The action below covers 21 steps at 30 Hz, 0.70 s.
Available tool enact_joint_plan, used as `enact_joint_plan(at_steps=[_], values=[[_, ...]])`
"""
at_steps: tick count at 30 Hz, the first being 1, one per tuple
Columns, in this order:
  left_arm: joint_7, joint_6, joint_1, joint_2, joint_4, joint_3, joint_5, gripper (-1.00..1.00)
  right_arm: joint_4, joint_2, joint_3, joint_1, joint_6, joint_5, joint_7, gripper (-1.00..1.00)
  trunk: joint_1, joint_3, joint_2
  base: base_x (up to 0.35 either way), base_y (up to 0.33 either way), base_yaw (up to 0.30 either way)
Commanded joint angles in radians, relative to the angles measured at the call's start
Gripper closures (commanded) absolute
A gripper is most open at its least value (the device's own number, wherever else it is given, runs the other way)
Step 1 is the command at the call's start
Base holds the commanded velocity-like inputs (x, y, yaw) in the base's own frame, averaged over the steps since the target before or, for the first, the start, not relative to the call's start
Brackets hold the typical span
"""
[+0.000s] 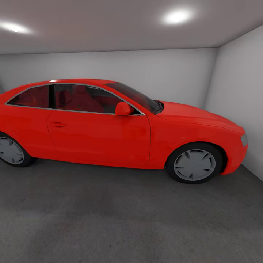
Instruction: Move the two storage containers from the living room to the garage. In the garage, place one container on the floor and stack the other container on top of it (either order is fine).
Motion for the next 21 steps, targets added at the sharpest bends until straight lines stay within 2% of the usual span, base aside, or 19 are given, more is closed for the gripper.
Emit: enact_joint_plan(at_steps=[1,21], values=[[0.000,0.000,0.000,0.000,0.000,0.000,0.000,-1.00,0.000,0.000,0.004,0.000,0.000,0.000,0.000,-1.00,0.000,-0.001,0.000,0.000,0.000,0.000],[0.000,0.000,0.000,0.000,0.000,0.000,0.000,-1.00,0.000,0.000,0.004,0.000,0.000,0.000,0.000,-1.00,0.000,-0.001,0.000,0.000,0.000,0.000]])
